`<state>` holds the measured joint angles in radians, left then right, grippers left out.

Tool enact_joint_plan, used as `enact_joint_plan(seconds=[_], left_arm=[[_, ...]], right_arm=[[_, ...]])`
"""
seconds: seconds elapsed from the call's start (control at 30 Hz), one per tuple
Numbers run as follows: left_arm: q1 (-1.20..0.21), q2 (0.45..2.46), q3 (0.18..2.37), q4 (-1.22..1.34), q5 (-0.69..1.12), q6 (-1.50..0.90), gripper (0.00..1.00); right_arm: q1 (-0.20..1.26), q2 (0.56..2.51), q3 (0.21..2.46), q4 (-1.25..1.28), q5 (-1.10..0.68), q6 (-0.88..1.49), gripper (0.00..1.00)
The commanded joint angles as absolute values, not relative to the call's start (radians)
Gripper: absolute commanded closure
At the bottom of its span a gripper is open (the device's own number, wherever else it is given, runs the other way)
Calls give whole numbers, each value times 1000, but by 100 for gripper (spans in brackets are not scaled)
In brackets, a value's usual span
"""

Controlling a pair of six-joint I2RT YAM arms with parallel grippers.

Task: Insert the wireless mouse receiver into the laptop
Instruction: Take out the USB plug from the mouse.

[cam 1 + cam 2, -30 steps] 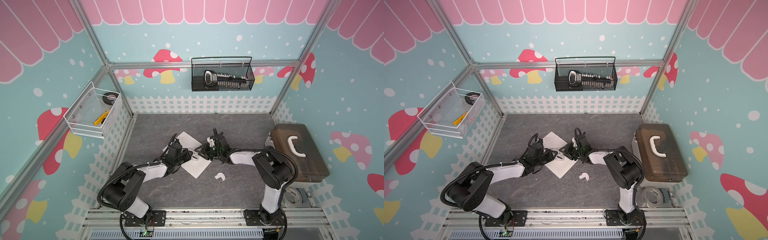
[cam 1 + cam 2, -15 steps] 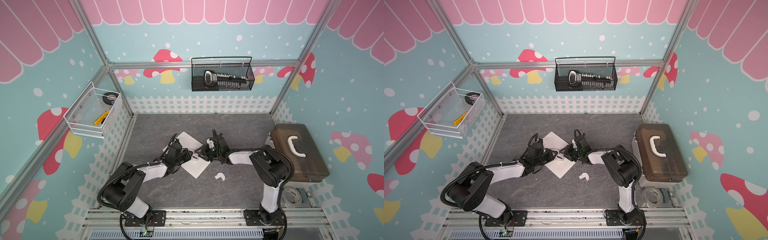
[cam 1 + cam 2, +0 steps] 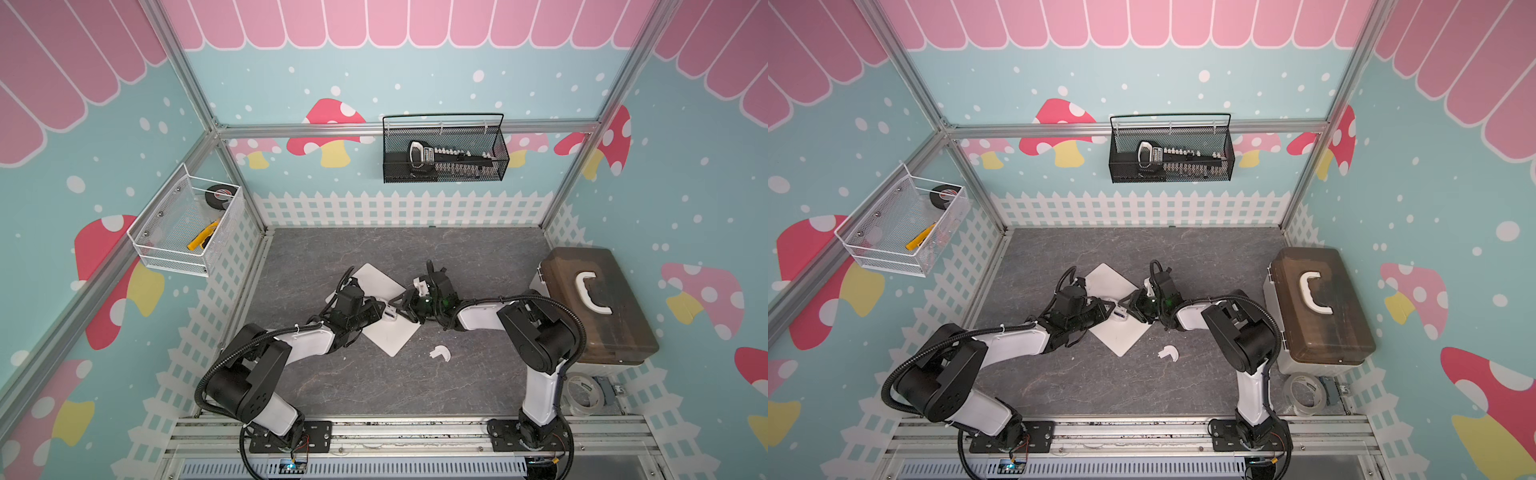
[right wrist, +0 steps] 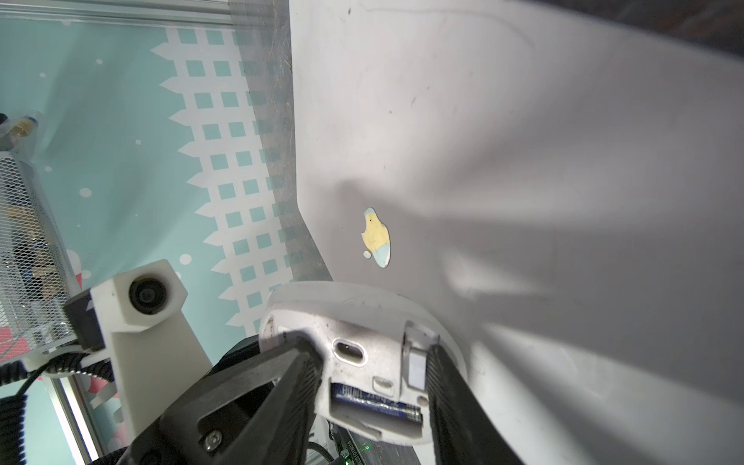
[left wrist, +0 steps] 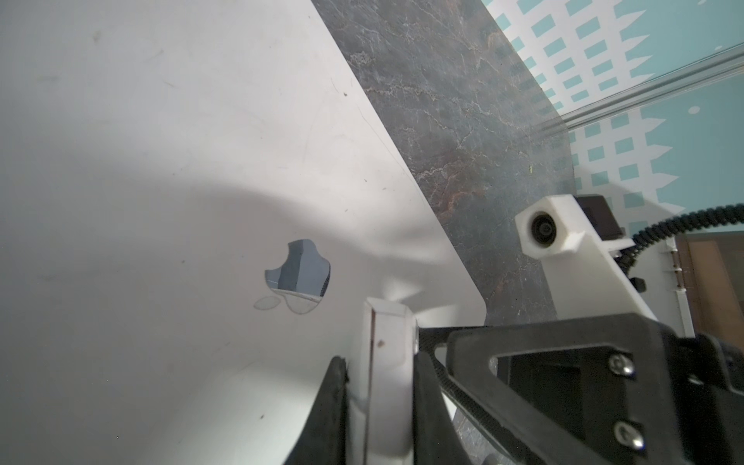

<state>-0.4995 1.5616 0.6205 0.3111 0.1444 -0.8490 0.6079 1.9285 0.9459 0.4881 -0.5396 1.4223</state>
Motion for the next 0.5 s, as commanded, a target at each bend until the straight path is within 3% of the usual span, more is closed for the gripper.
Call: enact_joint_plan(seconds=[0.0,0.47], left_arm=[[-506,1601,604,252,128,-853,100],[-513,1618,592,270,108,-876,100]], right_arm=[[618,1960,917,591,-597,1463,54],[618,2053,888,936,-698,1578,53]])
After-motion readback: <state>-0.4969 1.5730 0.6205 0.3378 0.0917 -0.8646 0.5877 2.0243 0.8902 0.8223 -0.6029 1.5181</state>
